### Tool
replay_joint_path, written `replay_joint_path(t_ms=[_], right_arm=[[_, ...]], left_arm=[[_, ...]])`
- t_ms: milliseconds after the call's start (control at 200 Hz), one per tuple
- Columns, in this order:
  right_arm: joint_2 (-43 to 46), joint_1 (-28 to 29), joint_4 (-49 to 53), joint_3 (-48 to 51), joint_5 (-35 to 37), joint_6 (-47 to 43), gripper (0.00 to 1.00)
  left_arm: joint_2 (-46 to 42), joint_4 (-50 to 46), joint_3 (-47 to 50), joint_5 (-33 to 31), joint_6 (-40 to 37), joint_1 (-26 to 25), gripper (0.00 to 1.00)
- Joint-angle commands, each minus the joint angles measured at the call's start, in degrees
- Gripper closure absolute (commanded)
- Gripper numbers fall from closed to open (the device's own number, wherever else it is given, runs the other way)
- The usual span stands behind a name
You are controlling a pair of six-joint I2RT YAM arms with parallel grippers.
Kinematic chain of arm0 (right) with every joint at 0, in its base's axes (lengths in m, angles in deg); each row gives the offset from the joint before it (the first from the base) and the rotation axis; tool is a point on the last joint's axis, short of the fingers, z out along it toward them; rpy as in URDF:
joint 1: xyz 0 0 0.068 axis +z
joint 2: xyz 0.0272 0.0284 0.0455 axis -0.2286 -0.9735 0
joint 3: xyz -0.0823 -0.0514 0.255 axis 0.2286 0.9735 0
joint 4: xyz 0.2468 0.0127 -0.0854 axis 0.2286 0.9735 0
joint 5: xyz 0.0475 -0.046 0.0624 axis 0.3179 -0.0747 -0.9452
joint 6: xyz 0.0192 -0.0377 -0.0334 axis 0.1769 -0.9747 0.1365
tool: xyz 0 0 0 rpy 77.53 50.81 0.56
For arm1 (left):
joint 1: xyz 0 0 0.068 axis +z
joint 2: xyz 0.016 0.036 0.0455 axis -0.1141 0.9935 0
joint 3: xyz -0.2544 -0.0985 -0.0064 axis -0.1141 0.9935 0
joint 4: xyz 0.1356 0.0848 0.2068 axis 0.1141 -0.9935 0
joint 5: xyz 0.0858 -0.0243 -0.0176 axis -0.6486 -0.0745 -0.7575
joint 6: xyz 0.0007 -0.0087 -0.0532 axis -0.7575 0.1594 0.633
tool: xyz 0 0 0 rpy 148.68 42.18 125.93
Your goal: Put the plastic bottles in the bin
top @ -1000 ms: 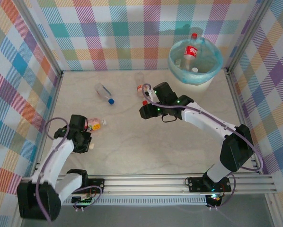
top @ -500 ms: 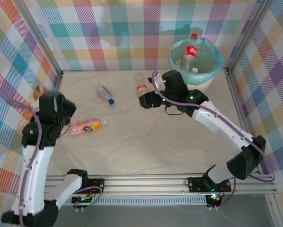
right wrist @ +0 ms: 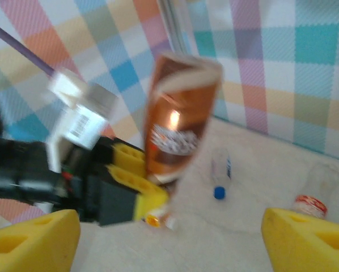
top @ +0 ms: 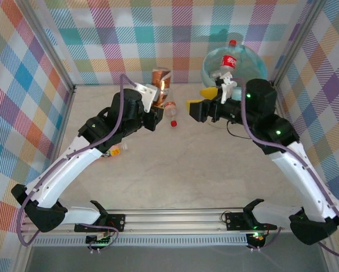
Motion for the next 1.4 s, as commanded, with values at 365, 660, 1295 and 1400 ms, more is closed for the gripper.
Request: replay_joint_path(t_ms=[365, 660, 1295, 1400], right_arm=[[-3.22, -0.85, -1.40, -2.82, -9.82, 5.01, 0.00], [-7.55, -1.03, -3.96, -4.46, -20.01, 9.00, 0.04], [-14.55, -2.20, 14.01, -26.35, 19.16, -2.87, 0.41], [-21.01, -3.49, 12.62, -32.13, 31.96, -5.68, 0.43]], left_arm=[[-1.63, 6.05, 2.60, 29.62, -11.65, -0.97, 1.00], [-2.19, 3.89, 3.16, 34.60, -14.60, -1.40, 1.00], [-9.98, 14.10, 7.86, 9.33, -6.36, -1.38, 0.18], [-12.46, 13.97, 8.92, 7.09, -6.14, -1.38, 0.14]])
